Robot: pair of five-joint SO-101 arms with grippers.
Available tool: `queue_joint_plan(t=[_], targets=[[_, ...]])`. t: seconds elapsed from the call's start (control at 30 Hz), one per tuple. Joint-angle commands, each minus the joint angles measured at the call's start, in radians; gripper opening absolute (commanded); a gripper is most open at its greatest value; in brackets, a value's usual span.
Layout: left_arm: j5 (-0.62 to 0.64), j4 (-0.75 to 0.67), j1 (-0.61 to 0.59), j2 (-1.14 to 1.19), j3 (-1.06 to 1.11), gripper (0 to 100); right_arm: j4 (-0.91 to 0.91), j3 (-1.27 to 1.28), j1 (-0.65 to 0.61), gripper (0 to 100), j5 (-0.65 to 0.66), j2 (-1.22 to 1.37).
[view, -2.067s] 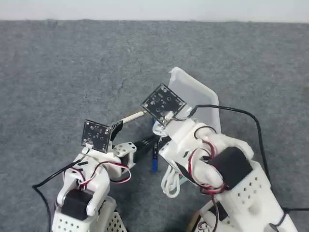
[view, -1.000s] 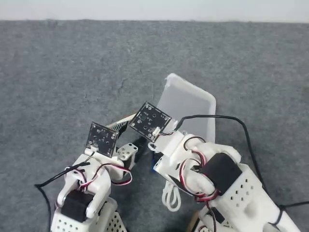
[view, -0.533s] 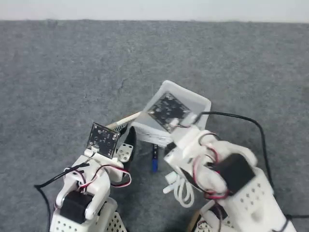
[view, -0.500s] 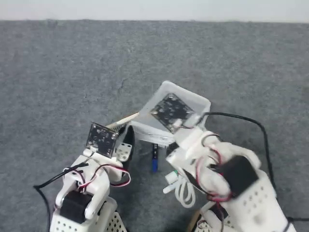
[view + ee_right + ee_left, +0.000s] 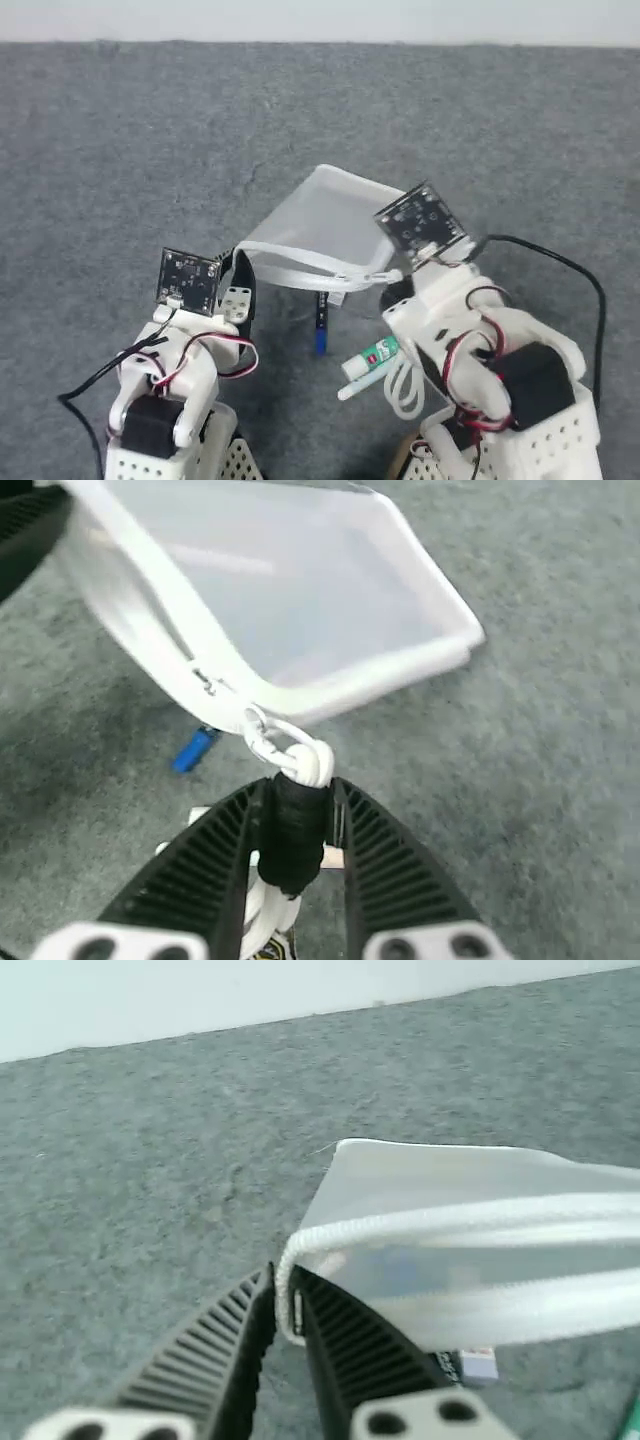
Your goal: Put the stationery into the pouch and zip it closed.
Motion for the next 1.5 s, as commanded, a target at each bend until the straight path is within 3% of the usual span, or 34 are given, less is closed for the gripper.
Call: queue_joint_plan(t=[0.0, 0.13, 0.37, 0.73, 1.03, 1.23, 1.47], targets=[[-0.008, -0.011, -0.015, -0.020, -0.054, 2, 0.010, -0.037, 0.053, 0.6, -0.003, -0.035], [-0.009, -0.011, -0.011, -0.020, -0.053, 3, 0.010, -0.038, 0.030, 0.6, -0.011, -0.035], [-0.002, -0.011, -0.012, -0.020, -0.035, 19, 0.012, -0.038, -0.019, 0.6, -0.011, -0.036], [-0.025, -0.052, 0.006, 0.044, -0.048, 17, 0.010, -0.038, -0.019, 0.6, -0.012, -0.036], [-0.031, -0.129, 0.034, 0.624, -0.294, 17, 0.010, -0.038, -0.019, 0.6, -0.012, -0.036], [-0.006, -0.192, 0.041, 0.825, -0.366, 17, 0.010, -0.038, -0.019, 0.6, -0.012, -0.036], [-0.006, -0.209, 0.040, 0.848, -0.394, 1, 0.001, -0.034, -0.016, 0.6, -0.012, -0.036]])
